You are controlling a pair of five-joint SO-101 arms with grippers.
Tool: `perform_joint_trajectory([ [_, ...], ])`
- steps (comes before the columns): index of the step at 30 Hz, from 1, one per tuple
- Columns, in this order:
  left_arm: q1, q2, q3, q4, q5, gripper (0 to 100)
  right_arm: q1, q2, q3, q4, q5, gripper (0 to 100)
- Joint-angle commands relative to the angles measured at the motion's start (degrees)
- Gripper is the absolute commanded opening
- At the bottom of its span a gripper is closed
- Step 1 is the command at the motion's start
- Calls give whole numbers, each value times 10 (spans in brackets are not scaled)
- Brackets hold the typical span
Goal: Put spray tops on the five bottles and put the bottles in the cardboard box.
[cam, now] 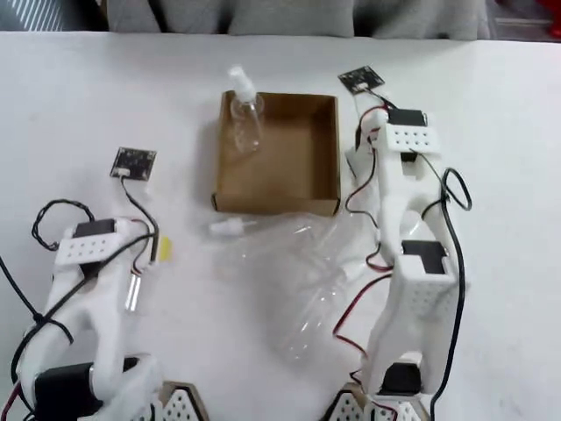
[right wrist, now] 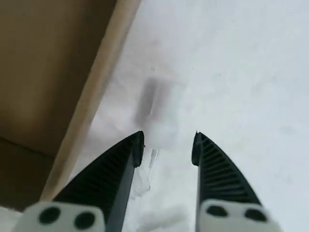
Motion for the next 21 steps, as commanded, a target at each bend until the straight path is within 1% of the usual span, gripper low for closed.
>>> perform_joint_trajectory([
  [1, -4, 1, -33, -13, -6, 20, -5, 22, -67, 29, 0, 145],
  [3, -4, 1, -33, -13, -6, 20, -5, 40, -82, 29, 4, 145],
  [7, -5, 1, -33, -13, -6, 20, -3, 80, -106, 36, 40, 145],
  [16, -5, 1, -33, -13, -6, 20, -4, 148, -176, 67, 43, 139],
  [18, -5, 1, -33, -14, -6, 20, -2, 162, -193, 67, 40, 108],
  [21, -5, 1, -32, -14, -6, 20, 0, 178, -233, 70, 40, 6],
])
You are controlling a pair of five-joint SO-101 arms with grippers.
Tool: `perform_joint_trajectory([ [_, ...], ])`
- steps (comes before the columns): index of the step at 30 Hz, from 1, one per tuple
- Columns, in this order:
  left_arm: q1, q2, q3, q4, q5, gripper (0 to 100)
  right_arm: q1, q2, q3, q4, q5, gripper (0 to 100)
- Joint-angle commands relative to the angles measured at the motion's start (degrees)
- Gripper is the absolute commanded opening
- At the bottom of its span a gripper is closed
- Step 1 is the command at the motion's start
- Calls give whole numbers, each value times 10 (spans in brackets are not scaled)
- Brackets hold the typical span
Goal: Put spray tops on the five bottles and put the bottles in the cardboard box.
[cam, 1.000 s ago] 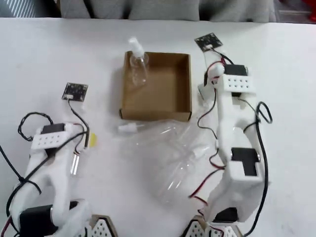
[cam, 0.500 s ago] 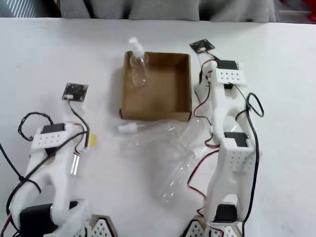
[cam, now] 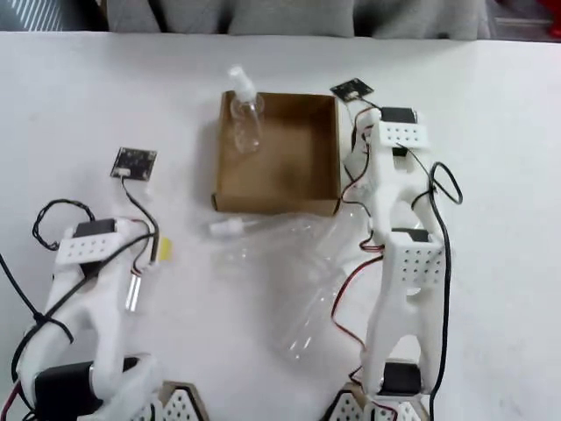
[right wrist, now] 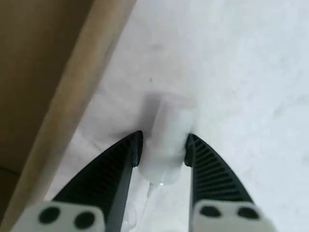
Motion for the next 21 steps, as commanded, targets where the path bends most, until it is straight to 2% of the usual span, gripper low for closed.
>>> perform_joint_trajectory([
  [1, -4, -2, -32, -11, -5, 20, -1, 8, -74, 21, 4, 21],
  [7, -2, -5, -28, -26, -1, 20, 21, -24, -222, 173, -1, 16],
  [9, 1, -6, -28, -26, -1, 20, 29, -44, -280, 230, -33, 16],
  [11, 5, -7, -31, -26, -1, 20, 47, -70, -301, 235, -74, 16],
  [16, 5, -44, -40, -31, 0, 20, 90, -168, -242, 235, -140, 16],
  [19, 6, -117, -35, -29, 3, 20, 101, -241, -173, 235, -171, 16],
  [21, 18, -175, -18, -32, 34, 20, 101, -299, -125, 235, -189, 16],
])
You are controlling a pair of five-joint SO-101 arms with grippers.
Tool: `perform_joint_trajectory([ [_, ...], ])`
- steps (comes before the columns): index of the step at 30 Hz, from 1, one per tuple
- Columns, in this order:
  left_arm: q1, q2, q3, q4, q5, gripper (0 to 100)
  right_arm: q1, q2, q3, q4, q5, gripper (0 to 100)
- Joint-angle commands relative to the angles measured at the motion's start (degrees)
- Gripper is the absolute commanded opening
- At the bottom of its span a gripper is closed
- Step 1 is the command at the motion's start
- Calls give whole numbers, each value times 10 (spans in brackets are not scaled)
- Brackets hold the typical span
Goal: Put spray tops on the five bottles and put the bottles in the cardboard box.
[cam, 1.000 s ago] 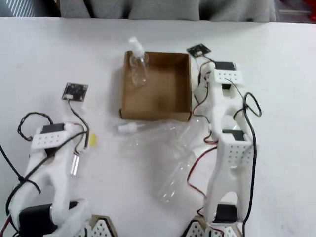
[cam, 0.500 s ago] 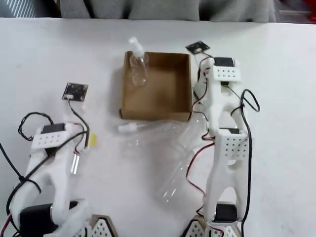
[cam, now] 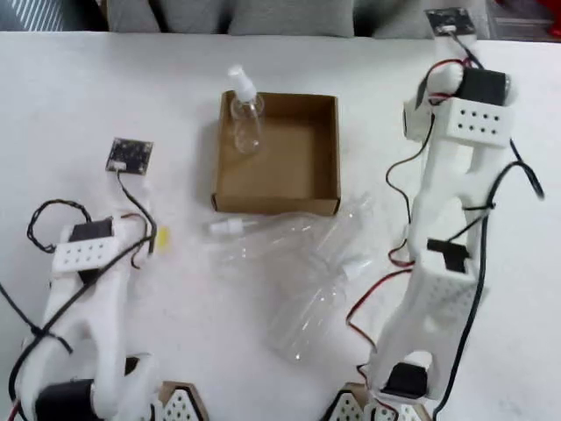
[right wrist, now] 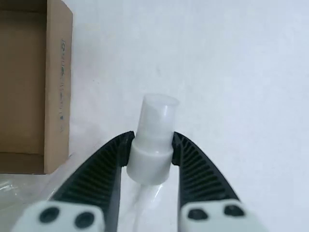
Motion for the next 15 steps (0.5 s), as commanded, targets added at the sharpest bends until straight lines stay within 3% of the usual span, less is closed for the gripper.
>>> perform_joint_trajectory([
  [1, 29, -146, -6, -15, 56, 20, 8, -160, 88, 18, -46, 16],
  [8, 124, -385, 90, -99, 144, 20, 6, -378, 183, 15, -78, 18],
  [15, 230, -582, 182, -211, 175, 20, 7, -524, 186, -52, -83, 18],
])
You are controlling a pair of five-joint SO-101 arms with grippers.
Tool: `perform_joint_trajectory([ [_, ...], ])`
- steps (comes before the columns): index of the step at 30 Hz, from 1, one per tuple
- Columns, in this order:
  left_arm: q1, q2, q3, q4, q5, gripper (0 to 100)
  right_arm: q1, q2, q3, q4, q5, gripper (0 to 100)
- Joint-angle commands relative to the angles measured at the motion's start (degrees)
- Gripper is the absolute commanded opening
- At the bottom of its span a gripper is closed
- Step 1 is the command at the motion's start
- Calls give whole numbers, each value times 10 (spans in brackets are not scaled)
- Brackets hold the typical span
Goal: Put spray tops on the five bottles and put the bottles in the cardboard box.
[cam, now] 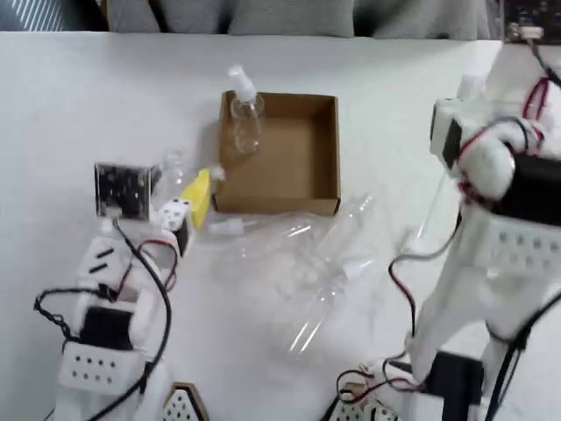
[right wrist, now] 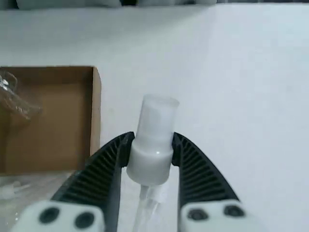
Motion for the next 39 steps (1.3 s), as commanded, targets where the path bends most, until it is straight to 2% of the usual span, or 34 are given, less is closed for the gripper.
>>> perform_joint_trajectory([
  [1, 80, -129, 32, -87, 14, 20, 6, -100, -4, -54, -17, 18],
  [7, 209, -211, 81, -171, 13, 20, 3, -175, -4, -179, -200, 19],
  [11, 254, -217, 115, -174, 13, 20, -84, -208, -2, -214, -269, 19],
  [18, 268, -219, 200, -177, 13, 20, -285, -279, -1, -179, -222, 19],
  [22, 265, -219, 225, -177, 11, 20, -355, -302, -1, -171, -213, 19],
  [29, 264, -219, 230, -172, 10, 20, -420, -303, 110, -177, -200, 18],
  [34, 264, -219, 242, -176, 9, 20, -422, -314, 232, -280, -149, 16],
  [39, 264, -219, 246, -172, 9, 20, -425, -344, 347, -385, -148, 17],
])
